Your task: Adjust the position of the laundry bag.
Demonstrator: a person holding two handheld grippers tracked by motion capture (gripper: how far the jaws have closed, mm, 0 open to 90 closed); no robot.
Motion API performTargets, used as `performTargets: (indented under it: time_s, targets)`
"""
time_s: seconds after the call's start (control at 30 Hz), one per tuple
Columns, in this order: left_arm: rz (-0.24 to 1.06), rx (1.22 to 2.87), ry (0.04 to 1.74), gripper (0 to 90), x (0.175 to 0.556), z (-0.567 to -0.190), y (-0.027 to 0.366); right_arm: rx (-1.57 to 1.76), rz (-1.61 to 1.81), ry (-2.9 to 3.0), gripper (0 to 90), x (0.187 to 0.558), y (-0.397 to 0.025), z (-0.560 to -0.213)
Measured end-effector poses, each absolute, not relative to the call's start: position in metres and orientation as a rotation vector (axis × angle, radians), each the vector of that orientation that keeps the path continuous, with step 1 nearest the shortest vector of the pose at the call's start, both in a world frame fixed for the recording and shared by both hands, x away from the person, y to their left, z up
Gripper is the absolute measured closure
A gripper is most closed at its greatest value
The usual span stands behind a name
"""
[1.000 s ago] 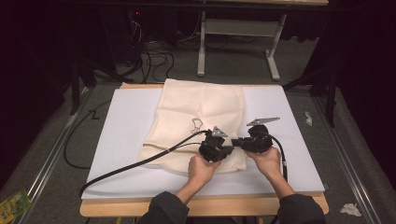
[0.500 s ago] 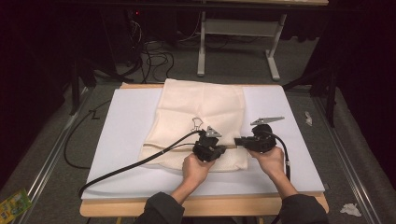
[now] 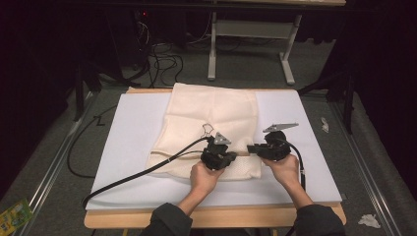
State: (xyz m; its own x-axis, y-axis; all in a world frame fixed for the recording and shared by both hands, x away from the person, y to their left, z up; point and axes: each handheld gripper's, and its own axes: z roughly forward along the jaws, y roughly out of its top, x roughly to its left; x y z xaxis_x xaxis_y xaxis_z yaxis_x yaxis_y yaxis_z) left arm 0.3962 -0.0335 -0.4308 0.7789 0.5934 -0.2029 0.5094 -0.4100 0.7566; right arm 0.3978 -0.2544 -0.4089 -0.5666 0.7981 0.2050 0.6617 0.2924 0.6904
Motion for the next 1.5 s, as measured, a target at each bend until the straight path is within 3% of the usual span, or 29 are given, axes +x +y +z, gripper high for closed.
performTargets:
  time_s: [1.5]
  targets:
    - [0.192,2.082,0.832,87.2,0.398,-0.422,0.000,1.336,1.092,2.326,85.7,0.399,-0.262,-0.411]
